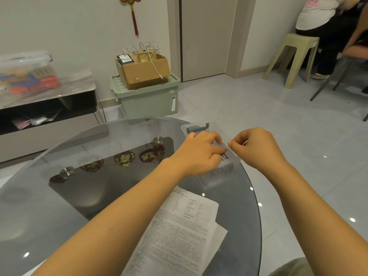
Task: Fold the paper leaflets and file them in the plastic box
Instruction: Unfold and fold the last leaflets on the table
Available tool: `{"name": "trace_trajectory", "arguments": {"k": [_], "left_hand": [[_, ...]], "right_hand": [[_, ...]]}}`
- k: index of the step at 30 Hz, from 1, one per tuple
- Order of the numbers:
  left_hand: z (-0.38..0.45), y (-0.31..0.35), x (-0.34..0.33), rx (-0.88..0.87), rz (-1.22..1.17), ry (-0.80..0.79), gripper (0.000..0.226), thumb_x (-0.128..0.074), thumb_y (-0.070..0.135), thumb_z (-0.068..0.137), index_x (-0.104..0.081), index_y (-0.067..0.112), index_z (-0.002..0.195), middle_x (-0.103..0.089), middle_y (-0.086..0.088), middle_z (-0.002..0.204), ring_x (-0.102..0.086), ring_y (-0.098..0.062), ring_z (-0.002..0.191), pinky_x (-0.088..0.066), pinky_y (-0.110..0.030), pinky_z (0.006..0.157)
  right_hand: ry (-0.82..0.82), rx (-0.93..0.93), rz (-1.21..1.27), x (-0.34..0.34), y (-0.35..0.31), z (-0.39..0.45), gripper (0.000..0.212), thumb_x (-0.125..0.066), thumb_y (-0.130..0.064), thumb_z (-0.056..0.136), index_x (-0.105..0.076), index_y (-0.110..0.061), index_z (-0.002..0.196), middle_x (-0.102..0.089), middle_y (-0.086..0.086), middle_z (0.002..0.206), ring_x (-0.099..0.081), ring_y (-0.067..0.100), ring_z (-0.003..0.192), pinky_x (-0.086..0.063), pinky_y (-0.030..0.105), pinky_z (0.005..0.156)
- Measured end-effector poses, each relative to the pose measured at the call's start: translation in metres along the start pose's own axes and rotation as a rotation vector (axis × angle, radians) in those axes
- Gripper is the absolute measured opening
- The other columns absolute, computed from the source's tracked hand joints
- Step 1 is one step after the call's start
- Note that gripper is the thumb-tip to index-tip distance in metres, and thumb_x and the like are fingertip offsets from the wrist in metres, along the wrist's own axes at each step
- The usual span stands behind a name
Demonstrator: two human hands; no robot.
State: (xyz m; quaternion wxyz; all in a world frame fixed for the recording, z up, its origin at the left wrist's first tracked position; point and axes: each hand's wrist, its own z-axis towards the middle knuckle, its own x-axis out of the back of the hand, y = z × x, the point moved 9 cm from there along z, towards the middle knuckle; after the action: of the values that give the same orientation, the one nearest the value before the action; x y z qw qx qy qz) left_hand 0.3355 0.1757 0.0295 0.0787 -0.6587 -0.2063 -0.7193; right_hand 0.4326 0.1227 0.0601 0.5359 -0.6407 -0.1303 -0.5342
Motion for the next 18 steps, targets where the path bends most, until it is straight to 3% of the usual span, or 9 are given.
{"name": "trace_trajectory", "arguments": {"k": [6,9,13,15,18], "left_hand": [[-0.001,0.001,0.001,-0.026,-0.105,0.035,0.063,-0.02,0.028,0.076,-0.058,0.031,0.126,-0.056,0.014,0.131,-0.046,-0.004,0.119,-0.022,-0.033,0.101],[0.001,0.004,-0.003,-0.044,-0.011,-0.027,0.064,-0.015,0.029,0.079,-0.057,0.034,0.127,-0.049,0.015,0.138,-0.038,-0.003,0.125,-0.021,-0.034,0.103],[0.001,0.006,-0.005,-0.061,0.036,-0.11,0.065,-0.012,0.03,0.08,-0.051,0.033,0.133,-0.042,0.014,0.144,-0.032,-0.005,0.131,-0.018,-0.033,0.105],[-0.001,0.006,-0.002,-0.053,-0.053,-0.056,0.064,-0.016,0.027,0.08,-0.053,0.029,0.132,-0.046,0.013,0.142,-0.034,-0.005,0.132,-0.013,-0.032,0.109],[-0.012,0.002,0.01,0.015,-0.139,0.104,0.061,-0.021,0.024,0.08,-0.056,0.024,0.129,-0.053,0.008,0.137,-0.037,-0.006,0.133,-0.002,-0.034,0.117]], "right_hand": [[-0.011,-0.03,0.094,-0.004,0.005,0.003,0.02,-0.059,-0.016,0.08,-0.072,-0.001,0.077,-0.07,0.017,0.079,-0.062,0.031,0.074,-0.045,0.026,0.055],[-0.023,-0.029,0.11,-0.007,0.007,0.003,0.019,-0.058,-0.014,0.08,-0.071,0.0,0.076,-0.069,0.017,0.077,-0.052,0.022,0.059,-0.041,0.024,0.052],[-0.033,-0.021,0.118,-0.011,0.008,0.005,0.02,-0.057,-0.014,0.081,-0.07,0.002,0.078,-0.069,0.018,0.08,-0.049,0.019,0.06,-0.04,0.026,0.054],[-0.043,-0.005,0.114,-0.013,0.007,0.005,0.022,-0.055,-0.015,0.084,-0.07,0.002,0.081,-0.069,0.019,0.082,-0.052,0.022,0.061,-0.041,0.026,0.054],[-0.095,0.03,0.085,-0.013,0.004,0.002,0.023,-0.052,-0.016,0.089,-0.072,-0.005,0.09,-0.071,0.013,0.094,-0.062,0.026,0.082,-0.045,0.028,0.065]]}}
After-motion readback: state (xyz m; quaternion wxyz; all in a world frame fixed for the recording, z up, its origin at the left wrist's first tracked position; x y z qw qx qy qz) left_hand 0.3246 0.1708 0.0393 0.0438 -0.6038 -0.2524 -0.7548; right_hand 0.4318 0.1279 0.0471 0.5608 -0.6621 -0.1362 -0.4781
